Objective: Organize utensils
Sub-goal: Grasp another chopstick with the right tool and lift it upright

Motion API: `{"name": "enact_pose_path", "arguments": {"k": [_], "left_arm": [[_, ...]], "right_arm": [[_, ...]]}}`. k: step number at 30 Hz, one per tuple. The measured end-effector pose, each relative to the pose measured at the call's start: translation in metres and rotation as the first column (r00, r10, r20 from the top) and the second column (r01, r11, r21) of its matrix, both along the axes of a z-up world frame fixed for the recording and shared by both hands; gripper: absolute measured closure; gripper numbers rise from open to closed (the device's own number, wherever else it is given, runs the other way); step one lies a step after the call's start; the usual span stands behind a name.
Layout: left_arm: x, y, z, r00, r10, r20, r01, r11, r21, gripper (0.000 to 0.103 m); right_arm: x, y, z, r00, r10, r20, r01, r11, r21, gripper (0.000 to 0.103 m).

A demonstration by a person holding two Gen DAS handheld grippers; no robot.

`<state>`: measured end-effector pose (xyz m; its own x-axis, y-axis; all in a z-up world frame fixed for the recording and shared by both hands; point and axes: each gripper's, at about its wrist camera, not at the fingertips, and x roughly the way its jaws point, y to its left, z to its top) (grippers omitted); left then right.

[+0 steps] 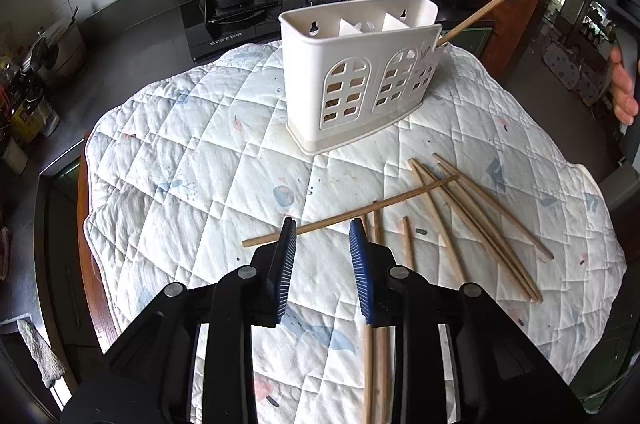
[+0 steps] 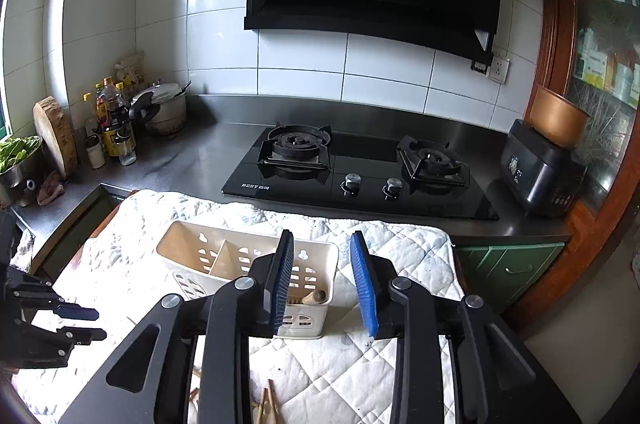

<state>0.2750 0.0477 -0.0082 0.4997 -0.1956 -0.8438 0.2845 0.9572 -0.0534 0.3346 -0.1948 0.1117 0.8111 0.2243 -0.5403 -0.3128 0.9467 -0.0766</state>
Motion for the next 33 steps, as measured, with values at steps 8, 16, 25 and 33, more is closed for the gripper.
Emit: {"name": "enact_pose_path", "arguments": {"k": [8,16,25,33], "left_arm": [[-0.010,0.018,-0.037,1.000,0.010,0.005,-0.010,1.000,0.014,0.075],[-0.009,0.034,-0.058,0.999,0.049,-0.009,-0.049,0.998,0.031,0.075],[-0.037,0.046,-0.052,0.993,0.120,0.015,-0.120,0.993,-0.005,0.075],[-0.076,0.060,-0.058,0.975,0.223,-0.002,-0.222,0.972,-0.072,0.074]], "right_arm": [[-0.035,-0.004,-0.017,0.998,0.058,-0.012,-0.058,0.998,0.025,0.071],[-0.070,0.007,-0.050,0.988,0.139,-0.072,-0.139,0.990,0.008,0.071],[-0.075,0.042,-0.095,0.954,0.245,-0.174,-0.257,0.965,-0.049,0.071],[-0.069,0.113,-0.140,0.861,0.413,-0.297,-0.464,0.877,-0.124,0.074]]}}
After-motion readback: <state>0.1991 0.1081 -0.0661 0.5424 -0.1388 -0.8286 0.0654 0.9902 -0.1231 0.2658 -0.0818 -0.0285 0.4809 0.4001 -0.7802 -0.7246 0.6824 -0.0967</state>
